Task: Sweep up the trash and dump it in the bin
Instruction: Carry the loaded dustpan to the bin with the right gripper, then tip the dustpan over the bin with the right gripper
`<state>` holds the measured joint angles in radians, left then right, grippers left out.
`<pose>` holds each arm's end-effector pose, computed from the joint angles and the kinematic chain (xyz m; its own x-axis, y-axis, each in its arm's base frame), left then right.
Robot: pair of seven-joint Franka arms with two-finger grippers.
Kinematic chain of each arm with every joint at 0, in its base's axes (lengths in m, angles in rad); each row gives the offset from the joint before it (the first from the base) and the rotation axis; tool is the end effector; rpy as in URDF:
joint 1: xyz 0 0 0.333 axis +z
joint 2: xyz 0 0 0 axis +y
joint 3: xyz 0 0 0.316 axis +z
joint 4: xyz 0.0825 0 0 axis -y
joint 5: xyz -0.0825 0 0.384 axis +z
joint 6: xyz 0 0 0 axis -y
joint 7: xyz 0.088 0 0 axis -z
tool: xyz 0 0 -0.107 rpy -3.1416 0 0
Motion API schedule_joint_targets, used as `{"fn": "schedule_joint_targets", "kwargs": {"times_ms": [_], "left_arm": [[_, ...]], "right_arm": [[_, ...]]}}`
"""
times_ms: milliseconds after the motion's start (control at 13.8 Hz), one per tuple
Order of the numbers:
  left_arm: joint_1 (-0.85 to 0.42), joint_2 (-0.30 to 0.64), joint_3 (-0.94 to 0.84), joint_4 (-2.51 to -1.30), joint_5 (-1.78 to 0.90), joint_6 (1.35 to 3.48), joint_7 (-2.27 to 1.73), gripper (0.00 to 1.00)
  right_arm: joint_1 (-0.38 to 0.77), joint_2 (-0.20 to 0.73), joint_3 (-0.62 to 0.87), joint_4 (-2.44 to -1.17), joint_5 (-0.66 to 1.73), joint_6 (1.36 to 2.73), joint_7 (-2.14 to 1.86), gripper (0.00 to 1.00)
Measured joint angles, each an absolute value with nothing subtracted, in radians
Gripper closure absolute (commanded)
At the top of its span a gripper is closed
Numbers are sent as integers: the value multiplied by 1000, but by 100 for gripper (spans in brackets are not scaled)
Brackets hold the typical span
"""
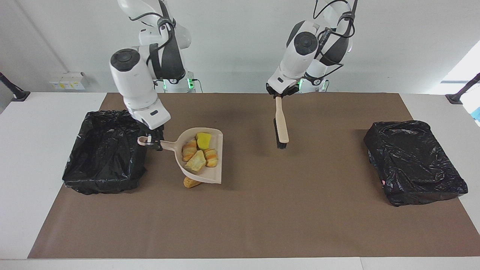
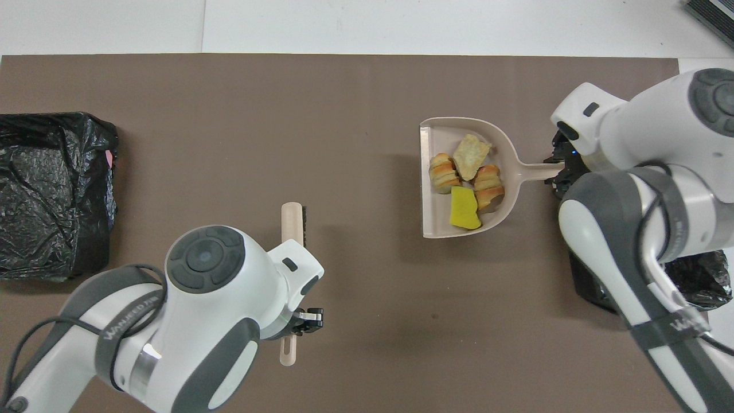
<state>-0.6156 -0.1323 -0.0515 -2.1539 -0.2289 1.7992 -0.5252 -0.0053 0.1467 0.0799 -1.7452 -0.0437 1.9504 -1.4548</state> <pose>0.3688 -0.3154 0.4421 0.9532 -0.0695 -0.2944 -0.0548 -0.9968 0.0578 0.6110 0.0404 0.4893 0.0283 0.9993 -0.0228 0.9977 -0.0268 0.0618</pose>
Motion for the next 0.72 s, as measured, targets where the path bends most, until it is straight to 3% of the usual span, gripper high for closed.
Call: {"fn": "schedule_joint_targets", "kwargs": {"times_ms": [289, 722], "left_arm": [[-768, -124, -58, -2325, -229, 2033, -672, 100], [-829, -107, -58, -2377, -229, 2086, -750, 100]], "right_arm": [[-172, 145, 77, -1686, -44, 1892, -1604, 100], [-404, 144, 67, -1636, -60, 1880, -1871, 100]]}}
